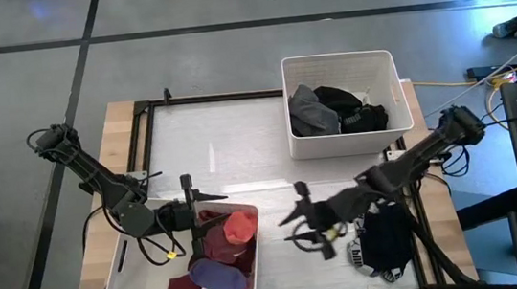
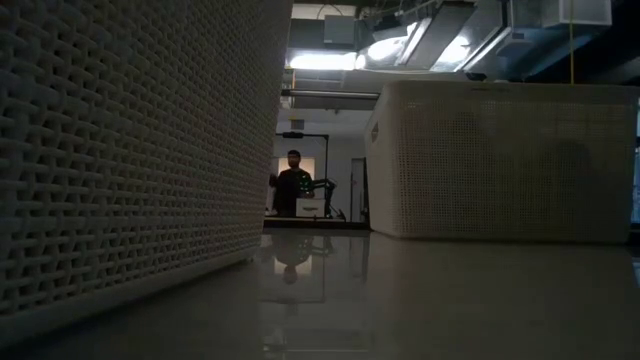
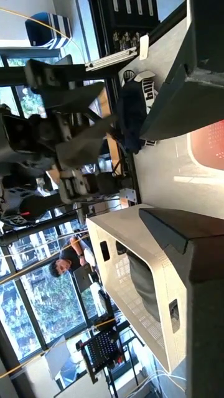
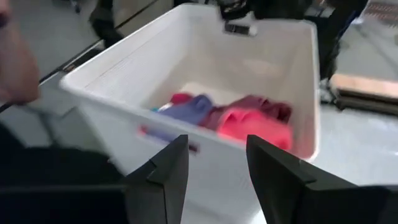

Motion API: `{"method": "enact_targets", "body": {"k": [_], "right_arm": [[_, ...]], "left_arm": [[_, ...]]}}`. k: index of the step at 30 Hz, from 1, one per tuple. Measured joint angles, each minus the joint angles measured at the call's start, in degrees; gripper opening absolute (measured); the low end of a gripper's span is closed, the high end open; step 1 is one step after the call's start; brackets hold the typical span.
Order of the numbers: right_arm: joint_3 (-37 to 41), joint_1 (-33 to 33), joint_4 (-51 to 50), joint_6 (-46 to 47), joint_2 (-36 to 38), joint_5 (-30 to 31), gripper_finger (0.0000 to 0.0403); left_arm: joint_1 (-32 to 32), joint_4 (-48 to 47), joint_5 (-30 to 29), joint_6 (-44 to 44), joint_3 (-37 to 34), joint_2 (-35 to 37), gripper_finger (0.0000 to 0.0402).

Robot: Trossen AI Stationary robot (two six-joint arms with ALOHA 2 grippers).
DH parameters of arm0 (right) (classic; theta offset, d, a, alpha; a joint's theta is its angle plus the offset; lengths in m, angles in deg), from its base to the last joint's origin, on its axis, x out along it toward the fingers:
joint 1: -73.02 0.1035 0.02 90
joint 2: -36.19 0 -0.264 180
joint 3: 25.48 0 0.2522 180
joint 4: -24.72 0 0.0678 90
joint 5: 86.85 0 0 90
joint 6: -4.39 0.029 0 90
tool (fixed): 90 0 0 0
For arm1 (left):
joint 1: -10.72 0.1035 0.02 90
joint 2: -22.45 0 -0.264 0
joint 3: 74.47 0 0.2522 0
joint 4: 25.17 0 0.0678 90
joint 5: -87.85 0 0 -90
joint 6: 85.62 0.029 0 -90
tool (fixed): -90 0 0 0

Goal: Sort clothes
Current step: Put the dark blue underwear into the top white bin

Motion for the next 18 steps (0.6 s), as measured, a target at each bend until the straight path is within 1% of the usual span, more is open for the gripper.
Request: {"method": "enact_targets", "body": {"k": [3,7,11,18], "right_arm": [[0.0,2.6,-6.1,2.6,2.8,0.0,0.0161],[0.0,6.1,-13.6,8.7,5.2,0.0,0.0160],[0.0,9.4,-20.6,17.4,5.6,0.1,0.0160],[0.0,14.4,-33.4,35.5,5.3,3.1,0.0160]], "left_arm": [[0.0,0.0,0.0,0.0,0.0,0.0,0.0180],[0.0,0.0,0.0,-0.3,0.0,0.0,0.0180],[0.0,0.0,0.0,-0.3,0.0,0.0,0.0180],[0.0,0.1,0.0,-0.1,0.0,0.0,0.0180]]}}
